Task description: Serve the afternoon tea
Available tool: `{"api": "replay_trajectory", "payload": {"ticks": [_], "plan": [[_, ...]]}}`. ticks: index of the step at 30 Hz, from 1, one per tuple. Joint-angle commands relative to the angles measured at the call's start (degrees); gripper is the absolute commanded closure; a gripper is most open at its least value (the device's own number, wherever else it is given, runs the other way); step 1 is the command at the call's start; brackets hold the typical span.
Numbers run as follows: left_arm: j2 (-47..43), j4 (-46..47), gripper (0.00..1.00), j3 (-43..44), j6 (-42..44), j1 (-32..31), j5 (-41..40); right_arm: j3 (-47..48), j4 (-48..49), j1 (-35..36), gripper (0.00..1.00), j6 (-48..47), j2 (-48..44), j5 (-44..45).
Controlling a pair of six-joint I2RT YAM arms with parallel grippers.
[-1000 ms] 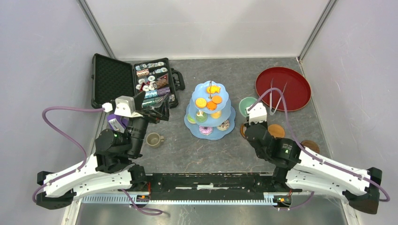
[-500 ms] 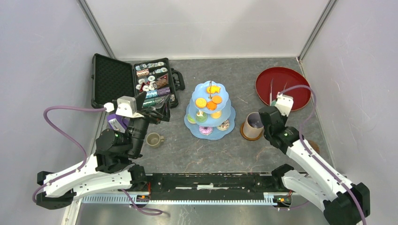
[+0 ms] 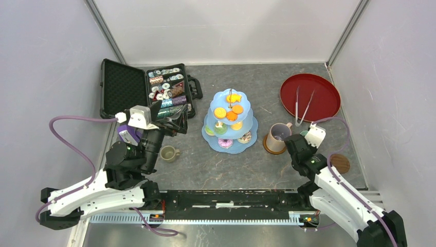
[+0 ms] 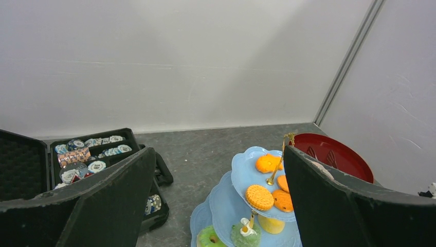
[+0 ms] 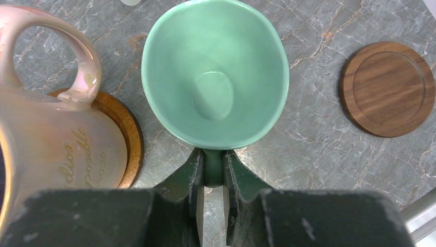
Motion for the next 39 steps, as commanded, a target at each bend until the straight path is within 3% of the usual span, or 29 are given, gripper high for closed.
{"api": "replay_trajectory", "payload": {"ticks": [1, 12, 19, 25, 28, 35, 39], "plan": [[0.7, 0.0, 0.0, 1.0, -3.2, 0.2, 0.4, 0.5, 4.8, -0.2, 1.0, 1.2, 0.9, 1.9], [0.4, 0.0, 0.0, 1.0, -3.3, 0.2, 0.4, -2.7, 7.9, -0.1, 0.99, -0.6, 1.4, -0.4], [0.2, -0.1, 0.0, 1.1, -3.3, 0.3, 0.4, -1.8, 6.4, -0.2, 0.65, -1.1, 2.8, -2.3], [0.4, -0.4, 0.0, 1.2, -3.8, 0.2, 0.7, 1.6, 2.2, -0.2, 0.45, -3.4, -1.0, -2.4], [0.3, -0.6, 0.0, 1.2, -4.0, 0.2, 0.7, 3.6, -0.4, -0.2, 0.38, -4.0, -3.8, -1.2], [-0.2, -1.4, 0.0, 1.5, -4.8, 0.2, 1.4, 8.5, -4.1, -1.4, 0.35, -7.0, -3.1, 5.7], [-0.1, -1.8, 0.0, 1.8, -5.4, 0.2, 1.6, 10.1, -0.1, -6.1, 0.25, -11.2, -2.4, 5.8]]}}
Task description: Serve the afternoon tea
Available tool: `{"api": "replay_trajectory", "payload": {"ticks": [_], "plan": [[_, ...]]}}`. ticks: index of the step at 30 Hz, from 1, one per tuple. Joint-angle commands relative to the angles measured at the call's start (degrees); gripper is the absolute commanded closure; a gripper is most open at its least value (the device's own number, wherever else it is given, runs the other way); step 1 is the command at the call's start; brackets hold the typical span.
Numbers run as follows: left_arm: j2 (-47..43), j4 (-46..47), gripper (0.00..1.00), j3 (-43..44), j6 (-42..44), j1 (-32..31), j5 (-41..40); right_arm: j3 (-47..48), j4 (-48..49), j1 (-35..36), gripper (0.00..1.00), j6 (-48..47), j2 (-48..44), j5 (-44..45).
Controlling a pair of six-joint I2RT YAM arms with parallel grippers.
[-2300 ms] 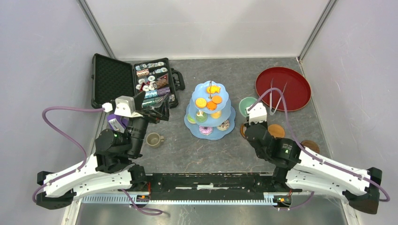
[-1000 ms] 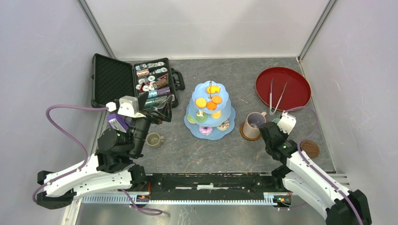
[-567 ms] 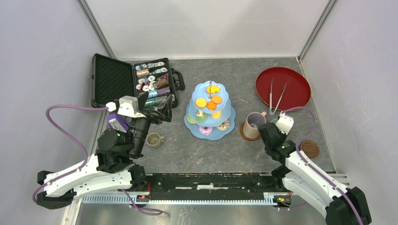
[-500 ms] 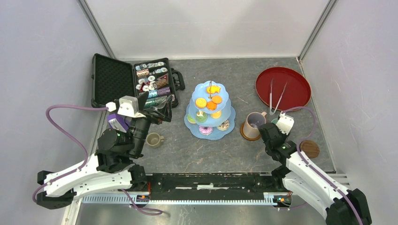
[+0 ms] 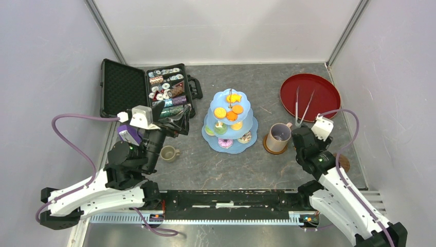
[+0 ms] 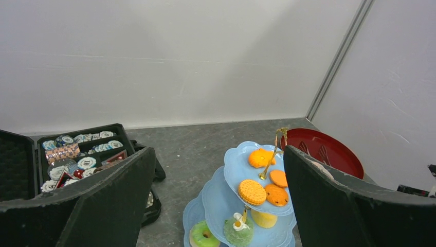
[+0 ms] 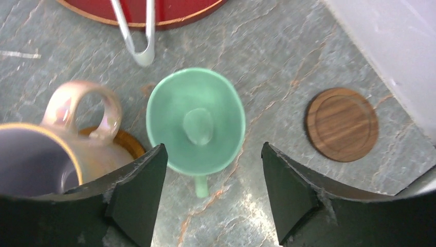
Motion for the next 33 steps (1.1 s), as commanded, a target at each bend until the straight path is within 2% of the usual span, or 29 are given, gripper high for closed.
{"api": "replay_trajectory", "payload": {"ticks": [1, 5, 10, 17, 22, 27, 33], "plan": [[-0.2, -0.2, 0.0, 1.9, -3.1, 0.3, 0.9, 3.2, 4.6, -6.0, 0.25, -6.2, 0.8, 2.0], [-0.1, -0.6, 0.0, 2.1, -3.5, 0.2, 1.2, 3.6, 9.6, -17.8, 0.24, -10.0, 2.8, -5.3], [1.0, -1.6, 0.0, 2.9, -4.4, 0.2, 1.7, -1.2, 15.2, -35.1, 0.22, -9.1, 5.1, -17.2], [3.3, -9.2, 0.0, 8.3, -9.6, 0.2, 2.0, -9.1, 23.4, -51.5, 0.27, -9.7, 10.8, -26.2], [5.4, -13.7, 0.0, 9.6, -13.0, 0.2, 4.7, -11.7, 29.8, -55.8, 0.28, -12.1, 15.1, -32.4], [7.1, -11.5, 0.0, 7.6, -10.3, 0.2, 5.1, -12.5, 34.8, -55.9, 0.3, -14.1, 19.1, -36.0], [6.4, -7.7, 0.0, 4.6, -7.2, 0.3, 4.1, -14.5, 43.5, -55.9, 0.37, -13.2, 24.3, -44.1]]}}
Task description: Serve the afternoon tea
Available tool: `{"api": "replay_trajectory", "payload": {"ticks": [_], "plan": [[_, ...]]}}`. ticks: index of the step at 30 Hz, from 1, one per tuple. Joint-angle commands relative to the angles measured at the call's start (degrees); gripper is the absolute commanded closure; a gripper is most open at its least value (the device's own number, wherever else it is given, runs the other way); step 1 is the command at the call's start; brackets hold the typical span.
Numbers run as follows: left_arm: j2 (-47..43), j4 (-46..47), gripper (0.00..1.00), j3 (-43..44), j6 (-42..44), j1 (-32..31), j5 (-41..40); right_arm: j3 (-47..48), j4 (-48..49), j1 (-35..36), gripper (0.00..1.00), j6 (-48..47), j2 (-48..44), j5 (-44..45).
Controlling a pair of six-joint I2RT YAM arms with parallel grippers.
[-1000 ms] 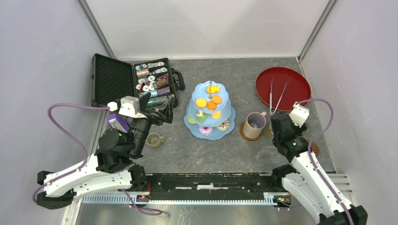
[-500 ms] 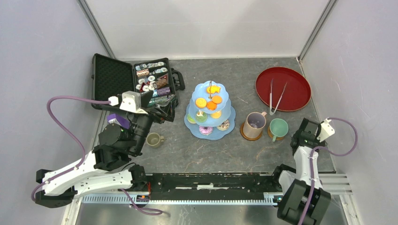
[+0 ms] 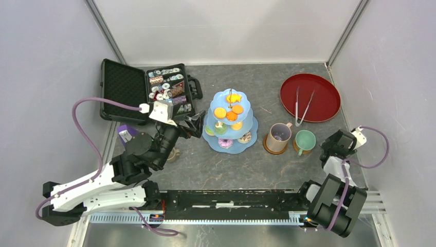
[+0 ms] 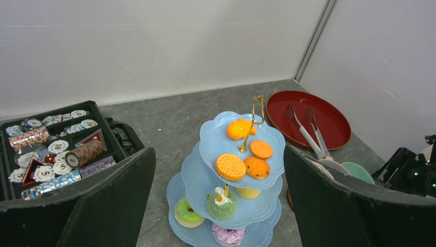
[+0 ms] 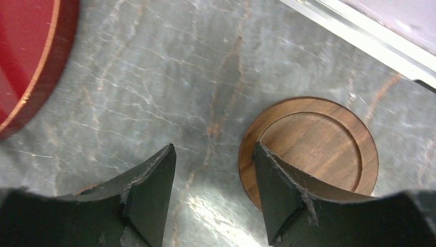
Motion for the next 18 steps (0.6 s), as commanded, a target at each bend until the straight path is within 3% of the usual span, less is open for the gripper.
{"api": "replay_trajectory", "payload": {"ticks": [1, 4, 9, 18], "plan": [[-0.8, 4.0, 0.0, -1.9, 2.0, 0.2, -0.4, -3.4, 6.9, -0.2, 0.38, 0.6, 4.7, -11.3], [-1.0, 4.7, 0.0, -2.8, 3.6, 0.2, -0.7, -3.8, 11.3, -0.2, 0.49, 0.4, 7.0, -14.7], [-1.8, 5.8, 0.0, -3.8, 5.4, 0.2, -1.0, -2.6, 15.8, -0.2, 0.56, 0.4, 10.0, -17.5], [-3.1, 6.5, 0.0, -4.5, 5.7, 0.2, -1.1, -1.4, 20.9, -0.2, 0.58, 0.4, 11.3, -19.6]]}}
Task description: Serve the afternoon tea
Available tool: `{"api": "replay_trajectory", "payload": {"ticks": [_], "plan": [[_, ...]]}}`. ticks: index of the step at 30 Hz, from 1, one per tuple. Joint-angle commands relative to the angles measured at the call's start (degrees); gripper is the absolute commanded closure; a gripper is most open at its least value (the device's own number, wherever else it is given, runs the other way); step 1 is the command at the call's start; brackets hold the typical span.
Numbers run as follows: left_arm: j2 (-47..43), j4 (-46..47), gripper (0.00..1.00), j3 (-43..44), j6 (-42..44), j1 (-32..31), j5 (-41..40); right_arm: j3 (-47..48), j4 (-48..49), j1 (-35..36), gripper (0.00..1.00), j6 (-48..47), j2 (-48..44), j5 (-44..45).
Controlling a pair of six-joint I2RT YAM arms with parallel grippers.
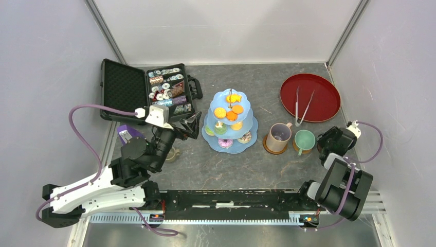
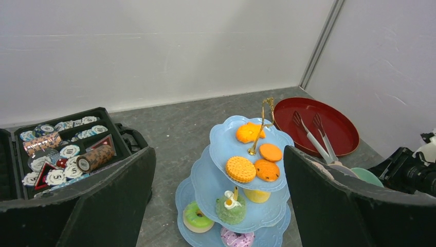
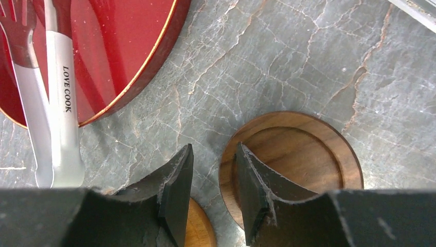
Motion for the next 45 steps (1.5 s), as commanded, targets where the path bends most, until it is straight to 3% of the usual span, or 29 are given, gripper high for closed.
{"api": "replay_trajectory", "payload": {"ticks": [1, 18, 25, 31, 37, 40, 45], "plan": [[-0.3, 2.9, 0.0, 0.0, 2.0, 0.2, -0.3, 0.1, 1.7, 0.1, 0.58, -0.2, 1.4, -2.3], [1.1, 1.8, 0.0, 1.0, 0.4, 0.2, 0.7, 4.6, 5.0, 0.2, 0.57, 0.1, 9.7, -0.6], [3.3, 1.0, 0.0, 2.6, 0.4, 0.2, 0.7, 5.0, 4.6, 0.1, 0.54, -1.4, 8.1, -1.5], [4.3, -1.3, 0.0, 5.1, -0.6, 0.2, 0.9, 7.8, -3.2, 0.1, 0.43, -4.6, -1.9, -1.2], [4.0, -5.1, 0.0, 7.6, -3.3, 0.2, 0.9, 12.7, -15.9, 2.0, 0.22, -9.8, -17.0, -6.2], [3.1, -5.7, 0.0, 8.1, -4.9, 0.2, 1.3, 14.5, -19.8, 7.7, 0.15, -11.8, -24.5, -8.1], [2.0, -6.9, 0.0, 8.9, -5.7, 0.2, 1.6, 17.4, -21.4, 23.3, 0.06, -15.2, -34.3, -13.1]]}}
